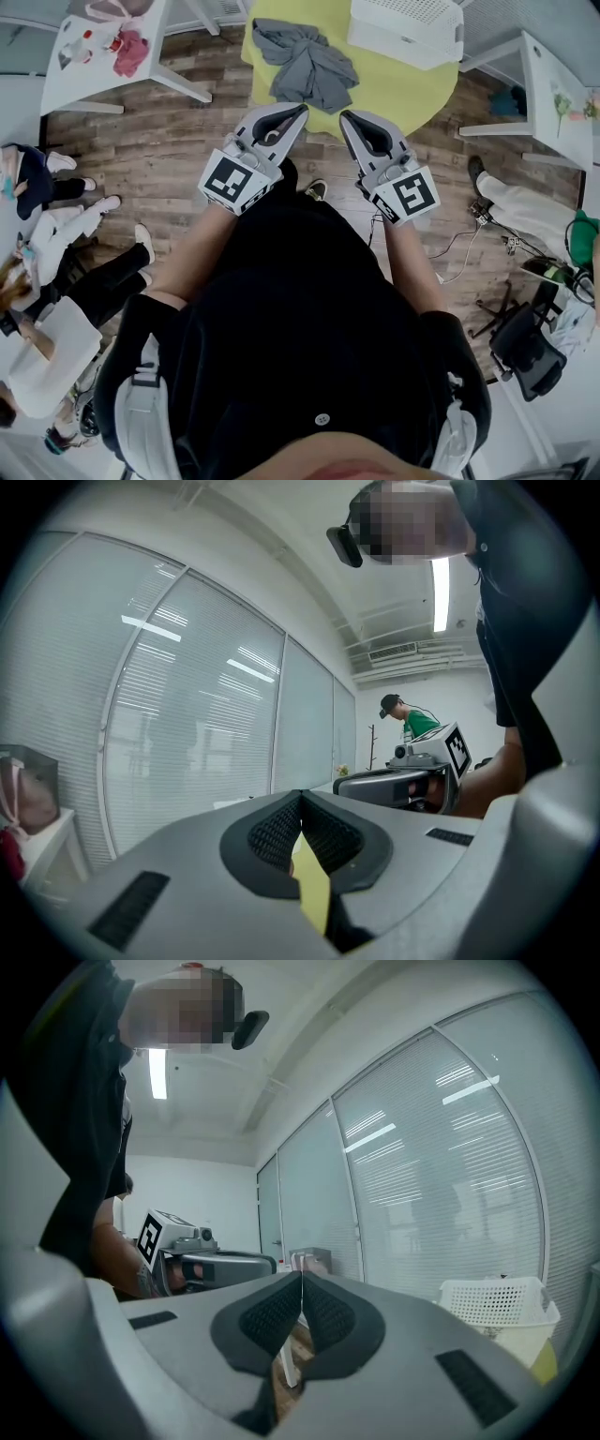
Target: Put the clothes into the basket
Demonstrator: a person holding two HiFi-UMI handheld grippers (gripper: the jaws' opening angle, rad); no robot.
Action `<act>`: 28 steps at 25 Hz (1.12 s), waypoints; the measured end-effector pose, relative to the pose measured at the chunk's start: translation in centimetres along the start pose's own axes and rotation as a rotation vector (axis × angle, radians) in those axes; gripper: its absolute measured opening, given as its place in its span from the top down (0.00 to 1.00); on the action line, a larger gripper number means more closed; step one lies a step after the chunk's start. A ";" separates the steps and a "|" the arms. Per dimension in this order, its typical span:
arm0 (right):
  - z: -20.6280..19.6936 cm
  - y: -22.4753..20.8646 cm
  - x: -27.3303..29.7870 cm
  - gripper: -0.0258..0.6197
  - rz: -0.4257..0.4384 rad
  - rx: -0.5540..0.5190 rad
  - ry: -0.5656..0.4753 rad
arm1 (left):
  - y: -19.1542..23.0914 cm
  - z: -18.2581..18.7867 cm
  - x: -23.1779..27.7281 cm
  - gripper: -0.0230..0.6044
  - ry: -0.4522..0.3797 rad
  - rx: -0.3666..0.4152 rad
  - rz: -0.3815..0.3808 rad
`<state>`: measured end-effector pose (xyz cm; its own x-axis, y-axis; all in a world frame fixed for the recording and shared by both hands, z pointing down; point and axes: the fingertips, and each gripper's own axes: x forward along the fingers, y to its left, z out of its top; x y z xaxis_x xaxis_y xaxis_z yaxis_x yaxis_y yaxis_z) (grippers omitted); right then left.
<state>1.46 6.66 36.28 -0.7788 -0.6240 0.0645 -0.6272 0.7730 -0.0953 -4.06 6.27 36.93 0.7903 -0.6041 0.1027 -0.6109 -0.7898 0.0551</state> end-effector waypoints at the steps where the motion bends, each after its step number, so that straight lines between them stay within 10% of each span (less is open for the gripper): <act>1: -0.1 -0.4 0.5 0.92 -0.002 0.000 0.004 | 0.6 -0.1 0.4 0.95 0.001 0.000 -0.003; 28: -8.5 -14.0 20.1 0.92 -0.179 0.095 0.344 | 22.2 -6.1 8.8 0.95 0.080 -0.063 -0.129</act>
<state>-5.51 -15.73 47.34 -0.6248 -0.6609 0.4156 -0.7625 0.6309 -0.1431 -10.96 -15.97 45.10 0.8577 -0.4856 0.1690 -0.5081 -0.8507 0.1345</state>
